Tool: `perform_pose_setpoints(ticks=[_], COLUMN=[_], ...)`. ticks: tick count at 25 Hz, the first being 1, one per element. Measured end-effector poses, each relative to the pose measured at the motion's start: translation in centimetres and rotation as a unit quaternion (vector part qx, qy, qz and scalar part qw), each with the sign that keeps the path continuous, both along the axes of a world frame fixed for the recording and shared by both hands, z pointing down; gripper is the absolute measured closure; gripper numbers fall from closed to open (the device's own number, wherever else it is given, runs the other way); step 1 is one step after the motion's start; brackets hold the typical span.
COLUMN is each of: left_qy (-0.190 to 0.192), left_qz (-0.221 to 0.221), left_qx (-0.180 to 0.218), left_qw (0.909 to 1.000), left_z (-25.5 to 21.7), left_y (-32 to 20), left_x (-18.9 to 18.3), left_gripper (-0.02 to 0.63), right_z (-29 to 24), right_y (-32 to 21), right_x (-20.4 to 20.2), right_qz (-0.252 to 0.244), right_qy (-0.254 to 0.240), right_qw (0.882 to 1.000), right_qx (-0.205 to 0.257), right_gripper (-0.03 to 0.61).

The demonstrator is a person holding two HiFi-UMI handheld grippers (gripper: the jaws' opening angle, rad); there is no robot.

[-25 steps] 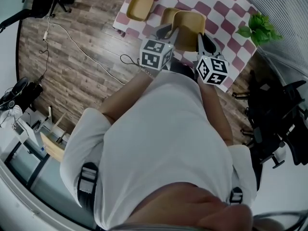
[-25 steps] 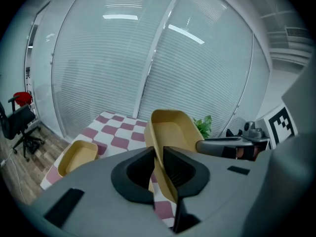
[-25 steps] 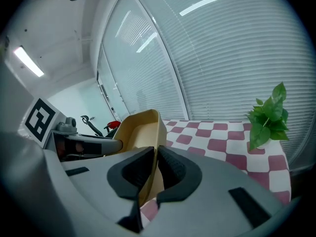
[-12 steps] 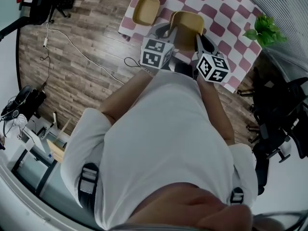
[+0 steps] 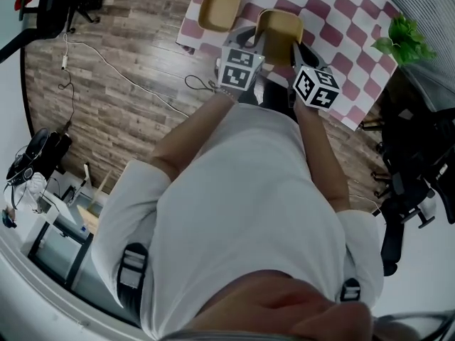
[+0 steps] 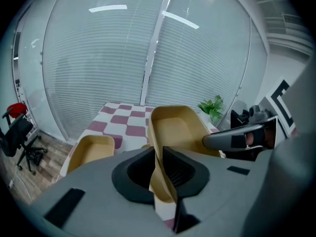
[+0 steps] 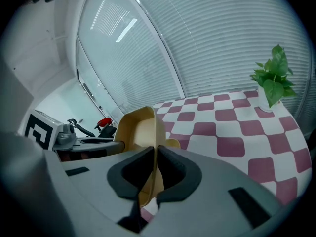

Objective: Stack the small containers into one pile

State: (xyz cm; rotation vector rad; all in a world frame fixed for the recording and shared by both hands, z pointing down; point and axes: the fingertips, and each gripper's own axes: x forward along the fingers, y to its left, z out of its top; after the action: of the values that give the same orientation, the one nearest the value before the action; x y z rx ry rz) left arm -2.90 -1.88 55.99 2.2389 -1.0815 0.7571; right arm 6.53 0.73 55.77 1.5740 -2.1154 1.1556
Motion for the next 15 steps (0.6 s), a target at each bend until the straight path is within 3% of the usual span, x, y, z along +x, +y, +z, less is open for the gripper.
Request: perform_pose_setpoints(ticks=[15], left_qy=[-0.035], left_qz=[0.010], left_qx=[-0.050], left_qw=[0.9980], left_z=[7.6], left_y=[-0.4], left_x=[-0.5], left_gripper=[0.543], right_z=[7.3], right_y=[-0.6], right_x=[-0.7], right_qz=[-0.011], right_qy=[0.021], right_qw=[0.998], right_qx=[-0.063], right_gripper=[0.528])
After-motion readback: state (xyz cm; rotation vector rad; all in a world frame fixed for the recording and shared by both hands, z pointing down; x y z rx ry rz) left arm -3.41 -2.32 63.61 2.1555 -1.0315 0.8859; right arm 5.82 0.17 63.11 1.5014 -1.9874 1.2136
